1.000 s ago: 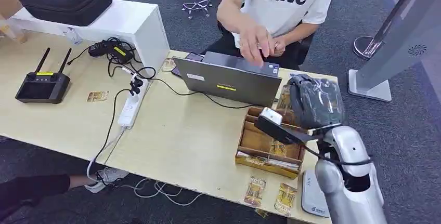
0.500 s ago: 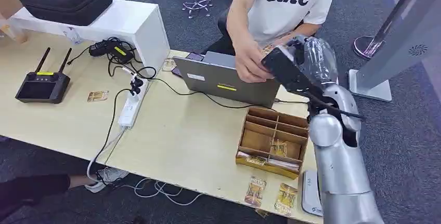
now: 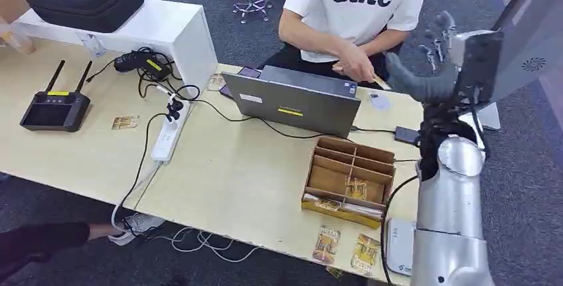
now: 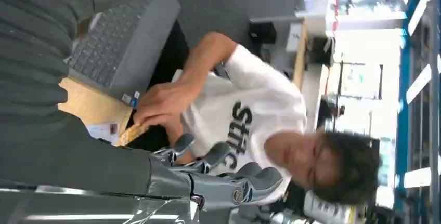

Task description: Pass the card to the sensor for recognition and then transmit it.

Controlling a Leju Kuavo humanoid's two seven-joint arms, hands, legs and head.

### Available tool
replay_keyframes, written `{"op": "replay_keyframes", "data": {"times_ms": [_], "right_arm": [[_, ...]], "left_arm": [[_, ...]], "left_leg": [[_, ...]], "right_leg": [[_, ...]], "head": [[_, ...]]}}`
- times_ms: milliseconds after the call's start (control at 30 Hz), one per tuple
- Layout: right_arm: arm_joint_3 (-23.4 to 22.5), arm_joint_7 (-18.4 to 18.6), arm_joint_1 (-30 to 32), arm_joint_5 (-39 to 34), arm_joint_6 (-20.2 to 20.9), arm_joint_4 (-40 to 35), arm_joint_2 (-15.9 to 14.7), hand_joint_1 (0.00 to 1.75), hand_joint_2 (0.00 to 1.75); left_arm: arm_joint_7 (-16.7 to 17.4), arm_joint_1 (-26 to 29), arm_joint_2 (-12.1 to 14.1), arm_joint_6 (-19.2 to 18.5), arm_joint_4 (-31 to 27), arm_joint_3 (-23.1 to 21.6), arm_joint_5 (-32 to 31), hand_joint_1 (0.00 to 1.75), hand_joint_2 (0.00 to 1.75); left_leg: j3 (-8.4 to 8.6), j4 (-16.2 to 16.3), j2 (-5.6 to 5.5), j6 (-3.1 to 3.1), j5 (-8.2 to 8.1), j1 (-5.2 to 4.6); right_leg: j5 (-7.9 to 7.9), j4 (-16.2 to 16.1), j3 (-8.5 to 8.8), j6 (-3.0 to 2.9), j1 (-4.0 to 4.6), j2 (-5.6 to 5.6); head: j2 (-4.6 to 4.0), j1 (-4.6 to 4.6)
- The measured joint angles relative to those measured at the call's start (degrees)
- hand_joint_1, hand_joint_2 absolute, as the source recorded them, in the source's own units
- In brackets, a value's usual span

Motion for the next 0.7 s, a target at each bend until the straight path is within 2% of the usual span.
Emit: {"op": "replay_keyframes", "data": {"times_ms": [33, 67, 133, 233, 333, 400, 433, 500, 567, 633, 700], "right_arm": [[-4.4, -1.3, 0.0, -6.6, -2.9, 0.0, 0.0, 0.00, 1.75], [-13.2, -3.0, 0.9, -10.4, -8.9, -2.0, -1.2, 0.00, 1.75], [-20.8, -4.6, 1.6, -11.9, -9.2, -2.8, -2.8, 0.00, 1.75], [-27.6, -5.6, 2.5, -11.6, -8.0, -3.4, -3.5, 0.00, 1.75], [-33.0, -6.2, 3.2, -13.4, -11.9, -2.6, -5.4, 0.00, 1.75], [-38.0, -9.3, 4.5, -17.8, -12.2, 0.8, -9.2, 0.00, 1.75], [-41.5, -12.2, 5.7, -21.0, -11.7, 4.1, -12.4, 0.00, 1.75], [-48.6, -17.3, 9.4, -26.6, -9.6, 12.0, -19.0, 0.00, 1.75], [-54.9, -19.7, 14.5, -30.7, -5.9, 20.0, -24.4, 0.00, 1.75], [-59.8, -21.8, 19.4, -32.8, -1.6, 27.2, -28.3, 0.00, 1.75], [-62.9, -23.1, 22.2, -33.1, -0.5, 32.1, -30.6, 0.00, 1.75]], "left_arm": [[-0.1, 0.0, 0.0, 0.0, 0.0, -0.1, -0.2, 0.00, 1.75], [-0.1, 0.1, 0.0, 0.0, 0.0, -0.2, -0.5, 0.00, 1.75], [-0.1, 0.2, 0.0, 0.1, 0.1, -0.3, -0.7, 0.00, 1.75], [-0.2, 0.2, 0.1, 0.1, 0.1, -0.7, -0.7, 0.00, 1.75], [-0.6, -0.1, 0.2, 0.2, 0.1, -1.0, -0.9, 0.00, 1.75], [-0.6, -0.1, 0.2, 0.2, 0.1, -1.0, -0.8, 0.00, 1.75], [-0.7, 0.0, 0.4, 0.2, 0.2, -1.0, -0.5, 0.00, 1.75], [-1.0, 0.4, 0.6, 0.2, 0.2, -1.0, 0.0, 0.00, 1.75], [-1.8, 0.8, 0.8, 0.3, 0.2, -1.0, 0.5, 0.00, 1.75], [-2.3, 1.2, 1.0, 0.3, 0.2, -1.0, 0.8, 0.00, 1.75], [-2.4, 1.2, 1.1, 0.3, 0.2, -1.0, 0.9, 0.00, 1.75]], "left_leg": [[0.00, 0.0, -0.02, 0.00, 0.00, 0.00], [-0.01, 0.1, -0.10, 0.01, 0.00, -0.03], [-0.05, 0.1, -0.18, 0.03, -0.02, -0.06], [-0.08, 0.1, 0.10, 0.06, -0.05, -0.11], [-0.06, 0.1, 0.01, 0.06, -0.04, -0.07], [-0.04, 0.1, -0.46, 0.06, -0.04, 0.00], [0.00, 0.1, -0.81, 0.07, -0.04, 0.04], [-0.02, 0.1, -1.32, 0.16, -0.10, 0.04], [-0.04, 0.1, -1.58, 0.28, -0.17, 0.03], [-0.11, 0.1, -1.36, 0.42, -0.31, -0.03], [-0.15, 0.1, -0.95, 0.49, -0.36, -0.13]], "right_leg": [[0.00, 0.0, -0.03, 0.00, 0.00, -0.03], [0.01, -0.1, -0.01, 0.02, -0.01, -0.10], [0.03, -0.1, 0.04, 0.05, -0.01, -0.16], [0.09, -0.1, -0.09, 0.12, -0.08, 0.09], [0.08, -0.1, -0.18, 0.13, -0.08, 0.03], [-0.08, -0.1, -0.07, 0.24, -0.01, -0.37], [-0.17, -0.2, 0.11, 0.31, 0.03, -0.67], [-0.28, -0.4, 0.50, 0.43, 0.08, -1.24], [-0.33, -0.5, 0.68, 0.50, 0.08, -1.45], [-0.33, -0.4, 0.62, 0.50, 0.05, -1.30], [-0.33, -0.4, 0.40, 0.49, -0.02, -0.96]], "head": [[0.00, 0.00], [0.00, 0.02], [0.00, 0.04], [0.00, 0.00], [0.00, -0.07], [0.00, 0.00], [0.00, 0.00], [0.00, 0.02], [0.00, 0.09], [0.00, 0.00], [0.00, -0.04]]}}
